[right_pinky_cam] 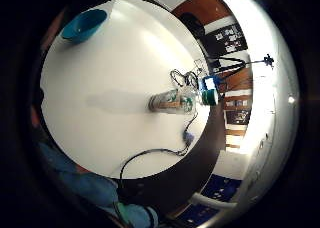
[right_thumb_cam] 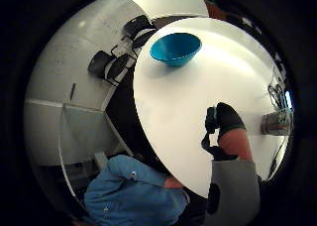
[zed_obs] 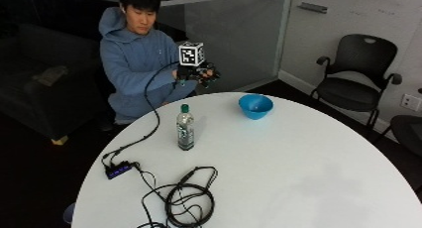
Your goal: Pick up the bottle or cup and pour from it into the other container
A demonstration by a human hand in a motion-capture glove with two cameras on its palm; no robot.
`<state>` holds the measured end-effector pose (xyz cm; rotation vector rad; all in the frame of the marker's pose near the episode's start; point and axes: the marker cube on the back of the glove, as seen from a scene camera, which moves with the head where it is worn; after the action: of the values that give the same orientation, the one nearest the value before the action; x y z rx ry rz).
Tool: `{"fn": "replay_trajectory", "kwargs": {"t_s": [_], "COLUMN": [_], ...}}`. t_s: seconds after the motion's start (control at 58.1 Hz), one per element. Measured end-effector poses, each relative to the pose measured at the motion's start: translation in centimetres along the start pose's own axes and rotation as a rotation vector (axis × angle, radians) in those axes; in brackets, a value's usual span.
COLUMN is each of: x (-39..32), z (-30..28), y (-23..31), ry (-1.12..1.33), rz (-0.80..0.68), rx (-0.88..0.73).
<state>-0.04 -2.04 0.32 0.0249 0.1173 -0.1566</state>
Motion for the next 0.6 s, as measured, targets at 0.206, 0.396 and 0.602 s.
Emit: {"fn": "replay_trajectory", "kwargs": {"t_s": [0.206, 0.396, 0.602], "x": [-0.3, 2.4, 6.3], "z": [-1.0, -2.2, -3.3], "y": [0.7, 2.6, 5.5], "ry": [-0.096, -0.063, -0.054], "rz": [0.166, 0.158, 0.216], "rx": [0.049, 0.134, 0.19]}}
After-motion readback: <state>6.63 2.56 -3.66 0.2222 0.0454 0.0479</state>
